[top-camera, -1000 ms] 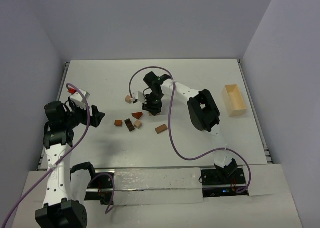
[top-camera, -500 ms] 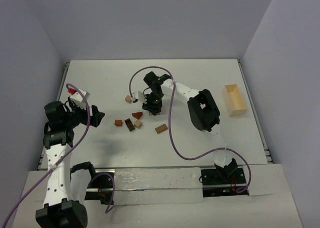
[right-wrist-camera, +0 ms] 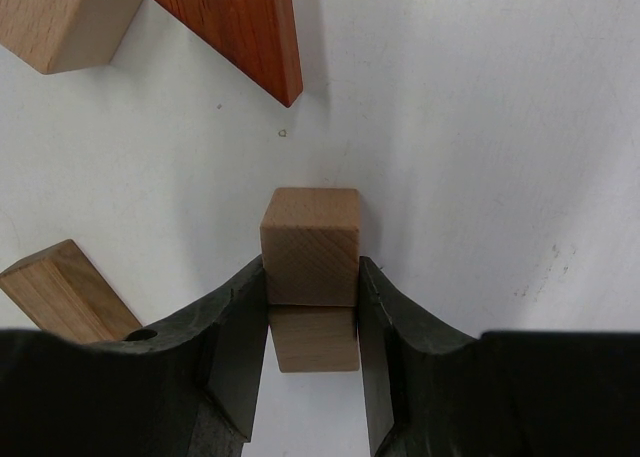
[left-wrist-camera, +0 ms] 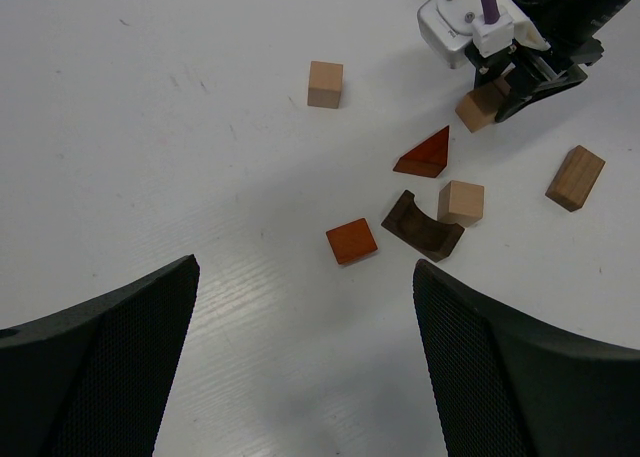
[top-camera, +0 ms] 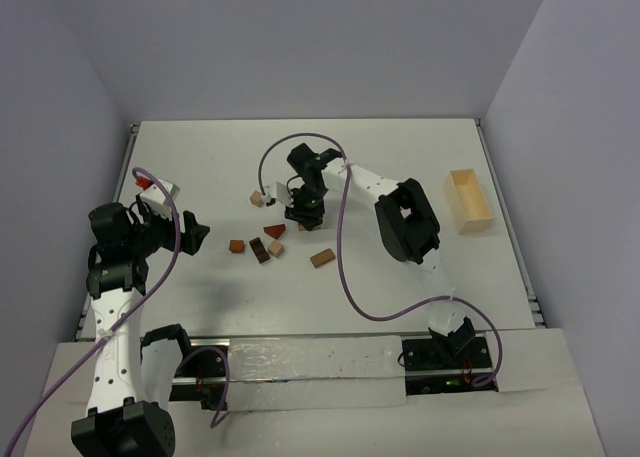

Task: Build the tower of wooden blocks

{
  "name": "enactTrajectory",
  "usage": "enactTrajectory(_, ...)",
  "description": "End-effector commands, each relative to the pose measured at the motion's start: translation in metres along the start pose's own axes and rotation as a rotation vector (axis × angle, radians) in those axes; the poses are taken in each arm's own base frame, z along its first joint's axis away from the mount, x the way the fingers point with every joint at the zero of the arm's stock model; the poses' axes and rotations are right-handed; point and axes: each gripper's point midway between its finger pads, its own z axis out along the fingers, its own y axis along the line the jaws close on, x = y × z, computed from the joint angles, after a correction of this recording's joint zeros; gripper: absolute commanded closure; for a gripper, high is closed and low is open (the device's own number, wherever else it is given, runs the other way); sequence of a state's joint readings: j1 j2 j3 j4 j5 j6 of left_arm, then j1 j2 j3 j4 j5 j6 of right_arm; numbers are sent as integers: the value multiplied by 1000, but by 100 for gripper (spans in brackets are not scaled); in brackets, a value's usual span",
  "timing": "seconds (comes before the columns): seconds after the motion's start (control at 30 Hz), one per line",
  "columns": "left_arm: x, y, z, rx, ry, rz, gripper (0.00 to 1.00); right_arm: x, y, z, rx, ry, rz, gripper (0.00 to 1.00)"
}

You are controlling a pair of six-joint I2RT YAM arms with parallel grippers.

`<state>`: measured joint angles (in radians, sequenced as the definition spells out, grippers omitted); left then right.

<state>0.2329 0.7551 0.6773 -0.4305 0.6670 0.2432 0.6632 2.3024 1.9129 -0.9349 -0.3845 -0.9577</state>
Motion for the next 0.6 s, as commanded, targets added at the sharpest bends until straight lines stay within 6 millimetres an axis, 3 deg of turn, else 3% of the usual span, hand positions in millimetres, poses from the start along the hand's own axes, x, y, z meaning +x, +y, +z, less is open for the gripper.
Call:
enactTrajectory(0.0, -10, 2, -1, -7, -39, 24, 6, -2, -8, -6, 34, 0, 10, 57)
enactTrajectory(0.2, -10, 2, -1, -3, -39, 25, 6, 2, -9, -5, 40, 12, 20, 55)
enactTrajectory(0.57, -10, 1, -1, -4, -42, 28, 5, -1, -9, -7, 64, 3, 27, 7)
